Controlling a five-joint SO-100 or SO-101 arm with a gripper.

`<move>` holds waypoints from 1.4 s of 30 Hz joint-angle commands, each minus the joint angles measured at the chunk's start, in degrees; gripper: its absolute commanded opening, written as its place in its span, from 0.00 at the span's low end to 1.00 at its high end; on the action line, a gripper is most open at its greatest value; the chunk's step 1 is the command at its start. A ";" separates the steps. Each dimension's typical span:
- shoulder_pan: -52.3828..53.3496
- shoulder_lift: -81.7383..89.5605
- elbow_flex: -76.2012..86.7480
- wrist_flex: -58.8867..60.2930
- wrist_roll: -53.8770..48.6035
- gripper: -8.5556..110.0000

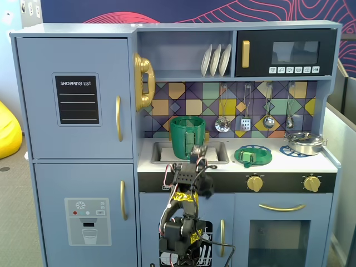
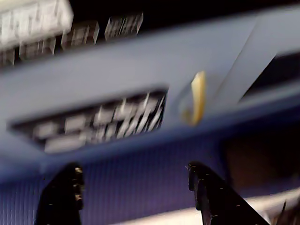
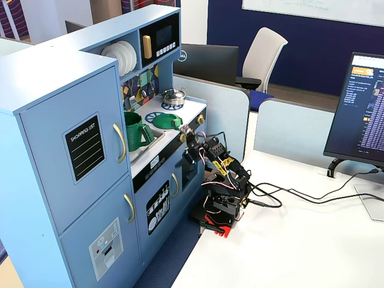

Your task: Take off the lid from the green recipient and place it on the counter

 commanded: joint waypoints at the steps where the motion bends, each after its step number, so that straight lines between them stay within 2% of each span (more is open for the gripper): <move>1: -4.92 3.52 8.09 0.62 3.25 0.20; 6: -8.26 8.35 20.39 -1.32 5.98 0.18; 14: -8.96 14.94 34.54 -3.87 1.67 0.14; 21: -12.48 16.52 34.63 6.50 4.13 0.08; 27: -13.27 16.52 34.63 15.56 5.45 0.09; 30: -12.57 16.52 34.54 15.91 10.20 0.09; 42: -12.57 16.52 34.54 15.91 9.58 0.09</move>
